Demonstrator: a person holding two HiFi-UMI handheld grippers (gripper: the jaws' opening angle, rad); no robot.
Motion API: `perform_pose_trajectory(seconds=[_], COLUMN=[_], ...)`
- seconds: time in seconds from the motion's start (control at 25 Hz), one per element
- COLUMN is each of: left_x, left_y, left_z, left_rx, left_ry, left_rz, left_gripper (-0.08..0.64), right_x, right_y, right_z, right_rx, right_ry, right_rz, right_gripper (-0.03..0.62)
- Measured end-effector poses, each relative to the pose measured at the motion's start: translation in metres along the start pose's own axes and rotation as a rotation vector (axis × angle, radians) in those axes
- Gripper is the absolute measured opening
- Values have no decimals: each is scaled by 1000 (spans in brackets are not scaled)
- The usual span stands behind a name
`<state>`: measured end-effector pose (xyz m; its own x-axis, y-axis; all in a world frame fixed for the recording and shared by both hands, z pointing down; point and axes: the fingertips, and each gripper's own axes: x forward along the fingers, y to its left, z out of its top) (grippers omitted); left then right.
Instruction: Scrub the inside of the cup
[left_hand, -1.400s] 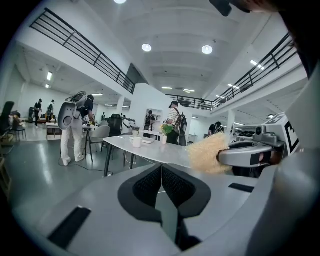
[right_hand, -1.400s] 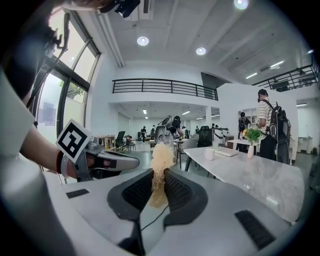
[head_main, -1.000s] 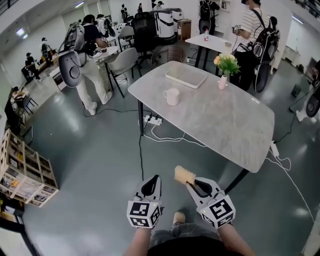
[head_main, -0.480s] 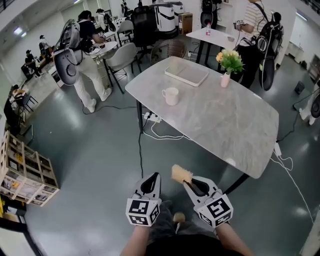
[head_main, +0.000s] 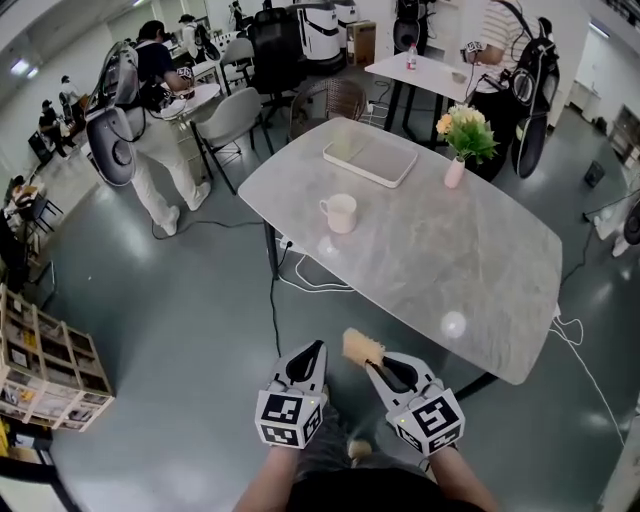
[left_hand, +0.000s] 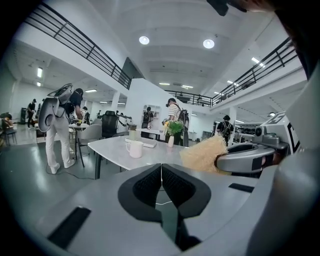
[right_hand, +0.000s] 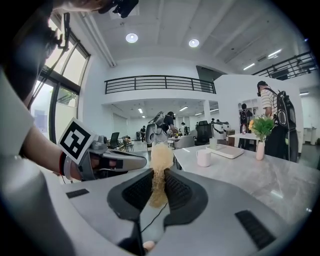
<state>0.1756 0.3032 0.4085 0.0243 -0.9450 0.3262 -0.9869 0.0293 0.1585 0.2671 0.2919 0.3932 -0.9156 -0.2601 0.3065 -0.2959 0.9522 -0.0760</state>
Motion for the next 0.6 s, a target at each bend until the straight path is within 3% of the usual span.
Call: perform_pose_trajectory(seconds=[0.6], left_x=[87], left_y=[97], left_z=[37], left_rx=[25], left_ry=[57], left_rz=[-138], left_gripper=[14], right_x=[125], right_y=[-36], right_z=[35], right_rx=[53], right_ry=[28], right_rz=[-75], right_gripper=[60])
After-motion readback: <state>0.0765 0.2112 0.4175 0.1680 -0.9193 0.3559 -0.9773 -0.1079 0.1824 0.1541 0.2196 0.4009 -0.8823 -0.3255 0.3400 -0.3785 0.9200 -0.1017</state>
